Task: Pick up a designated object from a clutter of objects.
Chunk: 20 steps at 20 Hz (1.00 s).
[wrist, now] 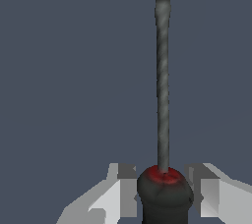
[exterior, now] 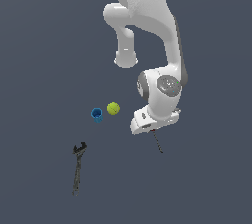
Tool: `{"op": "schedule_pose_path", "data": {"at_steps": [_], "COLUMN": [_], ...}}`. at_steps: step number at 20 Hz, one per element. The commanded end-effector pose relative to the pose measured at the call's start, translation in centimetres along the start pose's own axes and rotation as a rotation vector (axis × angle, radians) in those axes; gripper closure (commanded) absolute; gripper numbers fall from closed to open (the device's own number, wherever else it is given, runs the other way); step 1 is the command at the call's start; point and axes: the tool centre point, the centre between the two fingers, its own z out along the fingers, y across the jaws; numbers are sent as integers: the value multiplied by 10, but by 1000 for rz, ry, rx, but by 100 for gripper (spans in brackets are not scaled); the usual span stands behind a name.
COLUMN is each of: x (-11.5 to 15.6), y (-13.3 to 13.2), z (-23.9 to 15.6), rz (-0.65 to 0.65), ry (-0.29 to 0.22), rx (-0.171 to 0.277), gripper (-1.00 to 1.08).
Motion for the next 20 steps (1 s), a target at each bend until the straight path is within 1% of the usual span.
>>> {"op": "schedule_pose_path", "data": {"at_steps": [1, 20], "x": [-7, -69], "y": [16, 162], "z": [-20, -205], "rz": [1, 0], "ry": [2, 3], "rx": [-1, 3], "gripper": [108, 108]}}
